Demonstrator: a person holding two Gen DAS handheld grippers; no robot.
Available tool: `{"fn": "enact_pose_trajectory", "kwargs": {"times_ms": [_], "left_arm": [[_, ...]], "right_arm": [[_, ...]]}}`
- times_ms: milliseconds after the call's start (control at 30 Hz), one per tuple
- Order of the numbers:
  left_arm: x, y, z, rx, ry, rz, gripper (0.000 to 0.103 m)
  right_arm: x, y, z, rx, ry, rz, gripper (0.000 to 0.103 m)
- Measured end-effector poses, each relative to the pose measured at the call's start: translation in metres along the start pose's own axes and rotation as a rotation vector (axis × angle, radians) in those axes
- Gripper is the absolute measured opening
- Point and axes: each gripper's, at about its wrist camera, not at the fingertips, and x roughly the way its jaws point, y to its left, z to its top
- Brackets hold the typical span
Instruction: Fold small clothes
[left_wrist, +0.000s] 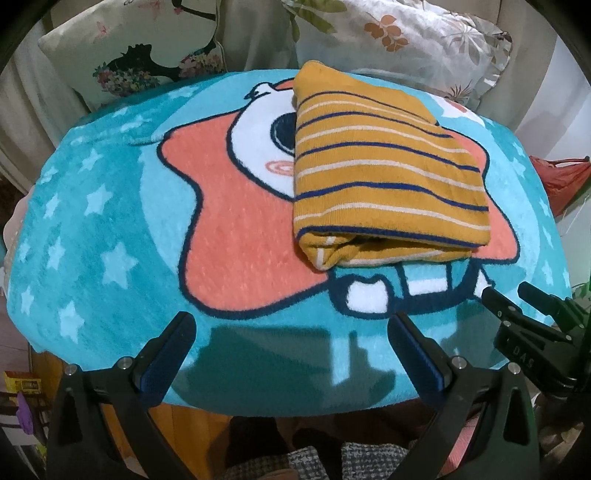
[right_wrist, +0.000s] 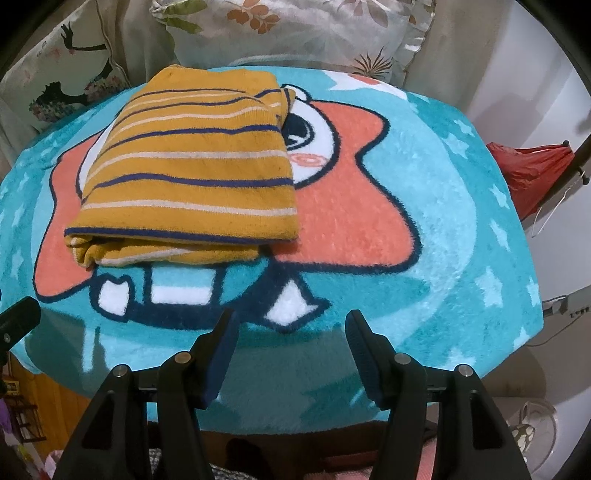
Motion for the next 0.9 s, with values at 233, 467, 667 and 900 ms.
{"fn": "enact_pose_trajectory", "kwargs": {"times_ms": [233,467,667,900], "left_arm": [[0.0029,0.0009,-0.001,-0.01,0.009,0.005,0.103],[0.0045,0.0004,-0.0029,-0.018,0.018,0.001,0.103],[0.0063,-0.0015,-0.0039,-0.028,0.026,-0.003,0.103],[0.0055,-0.0074,-0.0052,-0.032,0.032,-0.008,0.103]], "right_arm": [[0.0019,0.0036,0.0003,-0.017,0.005,0.0,0.066],[0.0019,0.0049,-0.0013,-0.024,0.004,0.0,0.066],[0.001,0.005,-0.0013,-0.027,-0.002,0.001,0.066],[-0.0019,0.0028,-0.0002,-0.039,-0.017,0.002,0.066]]}}
